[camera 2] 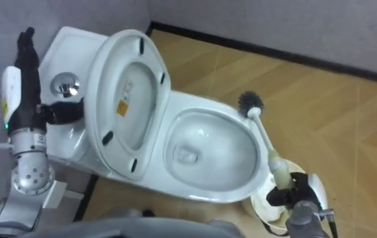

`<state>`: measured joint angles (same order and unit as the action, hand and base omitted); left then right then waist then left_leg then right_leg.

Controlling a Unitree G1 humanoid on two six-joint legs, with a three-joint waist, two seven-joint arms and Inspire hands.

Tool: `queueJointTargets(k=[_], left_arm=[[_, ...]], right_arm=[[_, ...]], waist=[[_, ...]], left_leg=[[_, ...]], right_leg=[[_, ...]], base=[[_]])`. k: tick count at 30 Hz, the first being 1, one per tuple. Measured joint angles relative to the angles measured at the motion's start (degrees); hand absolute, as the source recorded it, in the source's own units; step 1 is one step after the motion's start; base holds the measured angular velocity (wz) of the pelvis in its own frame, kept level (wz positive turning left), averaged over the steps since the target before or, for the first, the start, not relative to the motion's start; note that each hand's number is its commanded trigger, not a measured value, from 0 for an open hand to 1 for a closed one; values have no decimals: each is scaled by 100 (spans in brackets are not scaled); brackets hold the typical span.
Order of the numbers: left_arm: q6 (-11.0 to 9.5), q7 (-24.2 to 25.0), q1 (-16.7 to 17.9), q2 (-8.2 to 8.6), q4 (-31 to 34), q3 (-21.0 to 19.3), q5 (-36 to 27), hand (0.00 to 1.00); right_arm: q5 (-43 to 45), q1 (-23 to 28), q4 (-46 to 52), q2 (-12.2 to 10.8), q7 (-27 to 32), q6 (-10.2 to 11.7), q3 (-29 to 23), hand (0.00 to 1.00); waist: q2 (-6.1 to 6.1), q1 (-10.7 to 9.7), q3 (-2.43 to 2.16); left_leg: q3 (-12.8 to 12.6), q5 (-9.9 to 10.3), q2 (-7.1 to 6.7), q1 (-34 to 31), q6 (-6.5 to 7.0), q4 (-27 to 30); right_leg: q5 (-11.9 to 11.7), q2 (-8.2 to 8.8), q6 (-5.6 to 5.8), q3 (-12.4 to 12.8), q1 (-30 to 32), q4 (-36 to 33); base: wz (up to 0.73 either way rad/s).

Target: Brush toilet

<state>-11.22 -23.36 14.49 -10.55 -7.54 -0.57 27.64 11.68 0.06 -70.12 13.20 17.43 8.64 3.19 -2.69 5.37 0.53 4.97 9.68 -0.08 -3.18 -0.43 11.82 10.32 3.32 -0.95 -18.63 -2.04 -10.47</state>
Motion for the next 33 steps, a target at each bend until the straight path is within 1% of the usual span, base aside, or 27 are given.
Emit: queueJointTargets(k=[1, 3, 5, 8, 9, 10, 12, 14, 17, 18, 20, 21, 22, 26, 27, 28, 29, 31, 33], left_arm=[[-1, 24, -22, 0, -115, 12, 0, 0], [0, 53, -59, -1, -358, 102, -61, 0], [0, 84, -56, 2, -508, 191, -125, 0], [-1, 153, -79, 2, -566, 264, -120, 0], [-8, 161, -109, 2, -631, 313, -120, 0], [-8, 185, -121, 4, -720, 356, -115, 0], [-7, 275, -119, 2, -880, 377, -115, 0], [4, 344, -84, 2, -1010, 420, -115, 0], [-6, 387, -136, 2, -1061, 482, -116, 0], [-15, 401, -148, 1, -1074, 490, -116, 0], [-94, 388, -220, -1, -1178, 506, -122, 0], [-165, 374, -263, -2, -1249, 513, -136, 0], [-209, 378, -338, -1, -1295, 539, -170, 0], [-248, 371, -489, -43, -1353, 625, -228, 0], [-254, 355, -532, -53, -1343, 658, -220, 0], [-254, 337, -597, -68, -1334, 747, -211, 0], [-254, 323, -642, -82, -1335, 762, -211, 0], [-266, 253, -752, -112, -1316, 879, -215, 0], [-290, 241, -859, -116, -1292, 925, -213, 0]], right_arm=[[35, -101, -66, 1, -10, 2, 11, 100], [22, -180, -141, 7, -10, 0, 16, 100], [1, -242, -164, 12, -10, 0, 20, 100], [4, -346, -163, 30, -8, 1, 23, 100], [10, -345, -163, 62, -9, -1, 24, 100], [11, -352, -162, 106, -9, -1, 25, 100], [84, -364, -168, 172, -11, -1, 20, 100], [222, -390, -162, 254, -10, -3, 17, 100], [319, -577, -320, 335, -9, -12, 7, 100], [394, -618, -343, 358, -9, -45, 9, 100], [501, -727, -342, 385, -10, -118, 9, 100], [634, -817, -342, 420, -8, -143, 5, 100], [738, -913, -342, 467, -7, -190, 13, 100], [915, -1161, -335, 519, 10, -245, 130, 100], [996, -1244, -337, 531, 21, -275, 170, 100], [1172, -1321, -337, 554, 79, -314, 225, 100], [1250, -1353, -339, 574, 116, -326, 246, 100], [1560, -1506, -311, 633, 262, -383, 374, 100], [1752, -1598, -252, 692, 319, -429, 494, 100]], waist=[[39, -13, 23], [109, -13, 47], [159, -6, 29], [192, -24, 20], [231, -17, 11], [275, -10, -10], [335, -16, -13], [383, -22, -20], [393, -20, 13], [377, -16, 25], [384, 39, 25], [383, 103, 29], [397, 141, 34], [410, 182, 47], [394, 214, 58], [386, 253, 73], [379, 279, 86], [433, 355, 123], [471, 435, 148]], left_leg=[[-5, -1, -29, -31, 6, 3], [-5, 1, -67, -67, 18, 39], [-30, 3, -78, -183, 21, 107], [-30, 7, -74, -446, 34, 210], [-30, 7, -72, -524, 41, 244], [-30, 10, -74, -606, 47, 297], [-43, -2, -102, -674, 68, 309], [-72, -5, -99, -803, 72, 390], [-155, -11, -98, -970, 79, 518], [-177, -11, -101, -1042, 80, 570], [-221, -13, -98, -1144, 81, 582], [-288, -27, -74, -1237, 92, 599], [-303, -42, -77, -1327, 96, 619], [-275, -47, -92, -1552, 97, 764], [-260, -47, -108, -1630, 97, 814], [-254, -47, -166, -1727, 97, 864], [-262, -47, -167, -1769, 98, 896], [-331, -46, -174, -2021, 100, 1040], [-348, -46, -170, -2217, 100, 1138]], right_leg=[[16, 25, 26, -62, 14, 0], [35, 55, 59, -64, 23, -2], [39, 67, 64, -58, 124, -23], [39, 62, 64, -58, 339, -34], [40, 63, 61, -66, 401, -46], [46, 67, 48, -75, 477, -94], [66, 79, 28, -69, 573, -148], [112, 104, 18, -51, 723, -266], [200, 165, 0, -36, 941, -558], [227, 183, 0, -27, 1017, -642], [269, 220, -20, -11, 1193, -761], [299, 256, -34, 22, 1346, -871], [313, 273, -33, 63, 1475, -961], [343, 297, -45, 25, 1652, -1074], [386, 346, -56, -15, 1741, -1184], [429, 395, -51, 0, 1879, -1331], [455, 425, -56, 5, 1943, -1404], [497, 485, -55, 28, 2203, -1609], [504, 501, -67, 41, 2409, -1701]], base=[[9], [8], [-2], [-2], [0], [0], [0], [0], [2], [3], [-6], [-11], [-9], [7], [14], [10], [6], [2], [0]])
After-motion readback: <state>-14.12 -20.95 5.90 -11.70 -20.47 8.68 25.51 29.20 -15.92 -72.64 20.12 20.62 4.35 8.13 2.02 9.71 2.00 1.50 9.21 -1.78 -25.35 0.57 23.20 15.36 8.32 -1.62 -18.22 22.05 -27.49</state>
